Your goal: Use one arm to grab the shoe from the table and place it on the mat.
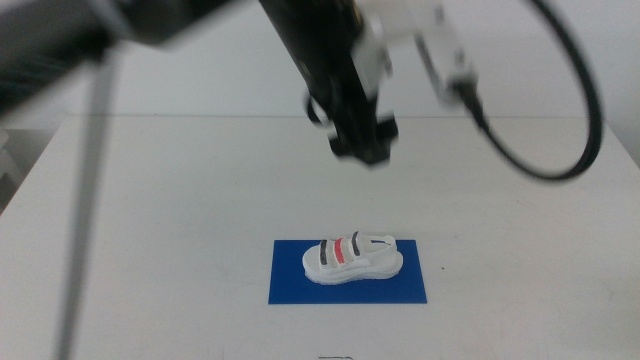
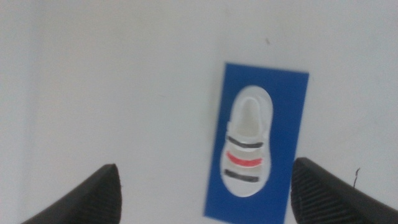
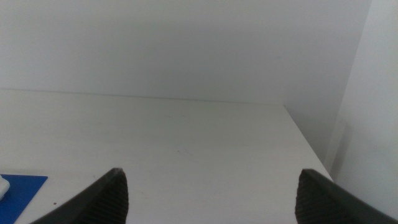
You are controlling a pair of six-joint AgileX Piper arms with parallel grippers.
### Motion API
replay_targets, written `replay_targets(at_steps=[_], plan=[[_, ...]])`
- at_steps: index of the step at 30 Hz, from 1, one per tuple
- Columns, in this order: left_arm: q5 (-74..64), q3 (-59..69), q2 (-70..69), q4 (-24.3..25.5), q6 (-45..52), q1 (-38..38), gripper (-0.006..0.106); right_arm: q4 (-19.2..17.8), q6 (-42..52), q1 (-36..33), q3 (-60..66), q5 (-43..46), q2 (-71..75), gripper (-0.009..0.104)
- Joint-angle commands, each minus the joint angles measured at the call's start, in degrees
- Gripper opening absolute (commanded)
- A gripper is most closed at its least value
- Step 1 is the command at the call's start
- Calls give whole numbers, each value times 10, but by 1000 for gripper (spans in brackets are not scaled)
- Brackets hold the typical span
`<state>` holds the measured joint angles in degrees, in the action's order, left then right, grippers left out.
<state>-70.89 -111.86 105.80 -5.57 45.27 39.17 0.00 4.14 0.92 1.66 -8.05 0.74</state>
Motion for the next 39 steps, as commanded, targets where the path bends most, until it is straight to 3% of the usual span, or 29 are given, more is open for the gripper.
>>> replay_targets(at_steps=[1, 5, 12, 14, 17, 24, 27, 30, 39], plan=[[-39, -19, -76, 7, -12, 0, 94, -5, 2, -1, -11, 43, 11, 94], [-47, -18, -142, 102, -72, 0, 94, -5, 2, -1, -11, 43, 11, 94], [-40, 50, -253, 260, -428, -4, 94, -5, 2, -1, -11, 43, 11, 94], [-12, 107, -298, 265, -486, -23, 94, -5, 2, -1, -11, 43, 11, 94], [98, 217, -365, 223, -480, -84, 94, -5, 2, -1, -11, 43, 11, 94], [371, 526, -550, 12, -296, -277, 94, -5, 2, -1, -11, 43, 11, 94], [464, 644, -636, -53, -252, -332, 94, -5, 2, -1, -11, 43, 11, 94], [522, 746, -724, -79, -253, -370, 94, -5, 2, -1, -11, 43, 11, 94], [580, 938, -914, -78, -254, -387, 94, -5, 2, -1, -11, 43, 11, 94]])
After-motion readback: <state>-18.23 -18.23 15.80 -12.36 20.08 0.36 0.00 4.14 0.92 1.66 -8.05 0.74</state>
